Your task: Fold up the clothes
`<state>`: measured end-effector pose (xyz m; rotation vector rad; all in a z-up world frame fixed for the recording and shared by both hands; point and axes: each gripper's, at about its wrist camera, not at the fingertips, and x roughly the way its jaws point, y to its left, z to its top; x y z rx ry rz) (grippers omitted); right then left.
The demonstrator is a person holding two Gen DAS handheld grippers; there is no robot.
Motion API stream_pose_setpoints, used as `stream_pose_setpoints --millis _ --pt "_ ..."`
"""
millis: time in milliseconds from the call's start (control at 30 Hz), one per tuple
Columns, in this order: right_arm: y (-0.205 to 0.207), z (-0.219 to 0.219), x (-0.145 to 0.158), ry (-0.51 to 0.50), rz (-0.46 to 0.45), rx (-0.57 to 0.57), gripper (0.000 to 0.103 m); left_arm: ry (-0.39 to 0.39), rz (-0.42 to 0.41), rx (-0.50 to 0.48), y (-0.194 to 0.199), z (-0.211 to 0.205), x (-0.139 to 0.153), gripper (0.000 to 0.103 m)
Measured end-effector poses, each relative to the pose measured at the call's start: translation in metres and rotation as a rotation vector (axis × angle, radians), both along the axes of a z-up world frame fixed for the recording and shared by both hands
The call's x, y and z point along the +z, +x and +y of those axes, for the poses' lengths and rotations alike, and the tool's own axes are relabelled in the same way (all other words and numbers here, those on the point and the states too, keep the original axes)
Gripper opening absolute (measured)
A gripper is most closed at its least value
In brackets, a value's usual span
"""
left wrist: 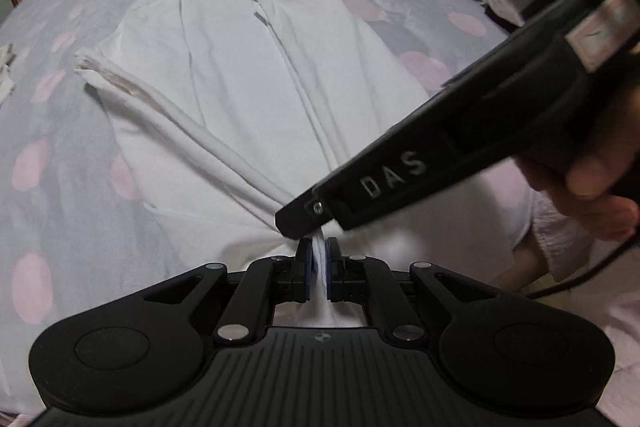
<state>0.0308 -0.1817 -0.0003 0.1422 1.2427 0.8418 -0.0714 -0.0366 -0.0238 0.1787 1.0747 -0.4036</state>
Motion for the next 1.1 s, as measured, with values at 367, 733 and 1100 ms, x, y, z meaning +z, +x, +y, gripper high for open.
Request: stream_pose_setpoints --millis 367,733,1100 --pt "0.013 -0.006 -0.014 -0.039 0.025 -0.035 0.005 -0.067 0.063 -0.019 0.033 0.066 0.029 0.025" --pt "0.013 -0.006 -0.011 -0.029 0.024 0.008 0.005 -0.262 -0.022 0.367 0.187 0.181 0.03 0.042" --pt "0.012 -0.009 -0.011 0.005 0.05 0.03 0.005 -0.519 0.084 0.632 0.261 0.237 -0.036 0.043"
